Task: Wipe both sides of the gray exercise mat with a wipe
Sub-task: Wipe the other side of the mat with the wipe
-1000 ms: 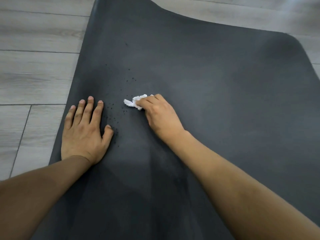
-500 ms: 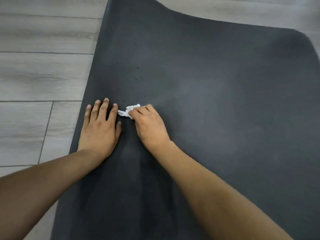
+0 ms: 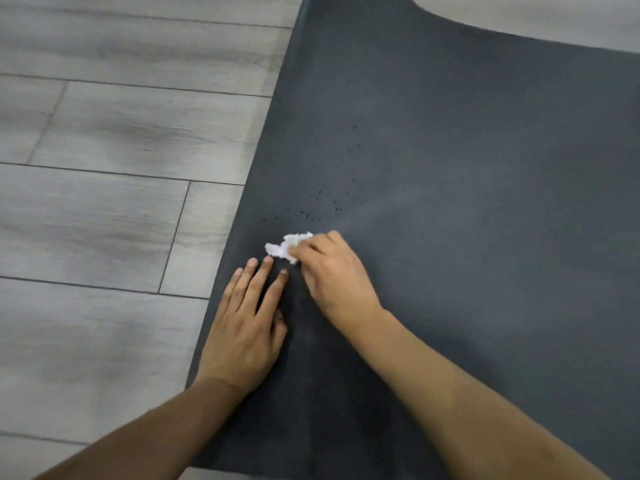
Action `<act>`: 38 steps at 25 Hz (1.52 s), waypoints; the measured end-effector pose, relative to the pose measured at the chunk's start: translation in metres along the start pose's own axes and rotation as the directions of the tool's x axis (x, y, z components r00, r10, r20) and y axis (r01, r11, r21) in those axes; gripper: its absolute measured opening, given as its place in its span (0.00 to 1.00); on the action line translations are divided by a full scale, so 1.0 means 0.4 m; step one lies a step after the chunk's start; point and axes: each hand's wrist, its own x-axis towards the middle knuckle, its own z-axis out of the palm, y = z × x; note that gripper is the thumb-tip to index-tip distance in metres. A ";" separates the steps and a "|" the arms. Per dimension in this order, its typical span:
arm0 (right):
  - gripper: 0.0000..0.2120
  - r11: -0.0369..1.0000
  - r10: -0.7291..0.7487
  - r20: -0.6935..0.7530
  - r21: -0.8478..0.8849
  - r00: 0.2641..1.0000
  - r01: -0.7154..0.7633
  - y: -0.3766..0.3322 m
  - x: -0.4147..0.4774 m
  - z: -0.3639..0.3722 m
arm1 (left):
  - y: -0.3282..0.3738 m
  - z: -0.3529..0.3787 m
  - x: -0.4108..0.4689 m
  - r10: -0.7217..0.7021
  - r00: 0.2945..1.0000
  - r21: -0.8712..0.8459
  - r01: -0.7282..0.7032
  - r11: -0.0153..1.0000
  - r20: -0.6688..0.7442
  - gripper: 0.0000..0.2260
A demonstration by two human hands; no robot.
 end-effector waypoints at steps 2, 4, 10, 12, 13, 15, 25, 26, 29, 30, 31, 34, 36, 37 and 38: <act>0.08 0.957 -0.282 0.131 -0.030 0.951 0.288 0.015 0.014 -0.002 | -0.003 0.011 -0.002 0.001 1.000 -0.034 -0.002 0.999 -0.027 0.25; 0.09 0.932 -0.306 0.144 -0.157 0.941 0.327 0.113 0.097 -0.031 | -0.004 0.012 -0.007 0.001 0.999 -0.054 -0.004 0.999 -0.051 0.25; 0.07 0.923 0.382 -0.046 -0.028 0.923 -0.383 0.027 0.207 0.016 | -0.006 0.016 -0.009 -0.015 0.998 -0.075 0.010 0.997 -0.063 0.24; 0.08 0.997 -0.073 0.151 0.036 0.986 0.068 -0.055 0.137 0.045 | -0.004 0.016 -0.007 -0.016 0.997 -0.090 0.009 0.996 -0.074 0.25; 0.08 0.971 -0.236 0.229 0.026 0.944 0.236 -0.038 0.144 0.036 | -0.003 0.018 -0.007 -0.015 0.997 -0.095 0.007 0.995 -0.081 0.25; 0.10 0.972 -0.200 0.185 -0.085 0.962 0.219 0.044 0.228 0.019 | -0.008 0.022 -0.008 -0.010 0.996 -0.095 0.002 0.996 -0.090 0.24; 0.10 0.999 0.052 0.142 -0.022 0.988 -0.049 -0.110 0.029 0.029 | -0.039 -0.080 0.045 -0.375 0.926 -0.611 0.272 0.744 -0.045 0.14; 0.10 1.000 0.022 0.160 -0.025 0.987 -0.018 -0.144 -0.016 0.025 | -0.063 -0.094 0.070 -0.429 0.903 -0.659 0.329 0.677 0.010 0.14; 0.08 0.997 -0.069 0.216 0.047 0.974 0.060 -0.240 -0.141 0.033 | -0.109 -0.110 0.102 -0.359 0.922 -0.608 0.370 0.703 0.146 0.17; 0.08 0.993 -0.100 0.235 0.086 0.967 0.082 -0.261 -0.178 0.034 | -0.107 -0.109 0.097 -0.294 0.945 -0.546 0.323 0.773 0.143 0.19; 0.08 0.985 -0.138 0.256 0.134 0.957 0.106 -0.277 -0.215 0.032 | -0.100 -0.107 0.090 -0.233 0.963 -0.488 0.268 0.830 0.133 0.19; 0.09 0.934 -0.334 0.358 0.253 0.872 0.253 -0.319 -0.326 0.005 | -0.067 -0.081 0.044 -0.105 0.992 -0.379 0.121 0.917 0.063 0.17; 0.10 0.868 -0.494 0.414 0.282 0.764 0.408 -0.303 -0.352 -0.026 | -0.051 -0.058 0.022 -0.099 0.995 -0.258 0.099 0.961 0.013 0.18; 0.11 0.838 -0.546 0.419 0.251 0.726 0.485 -0.269 -0.332 -0.042 | -0.047 -0.047 0.019 -0.088 0.996 -0.191 0.085 0.978 -0.005 0.20; 0.11 0.825 -0.558 0.412 0.183 0.720 0.534 -0.222 -0.294 -0.057 | -0.044 -0.034 0.020 -0.061 0.998 -0.132 0.058 0.990 -0.019 0.23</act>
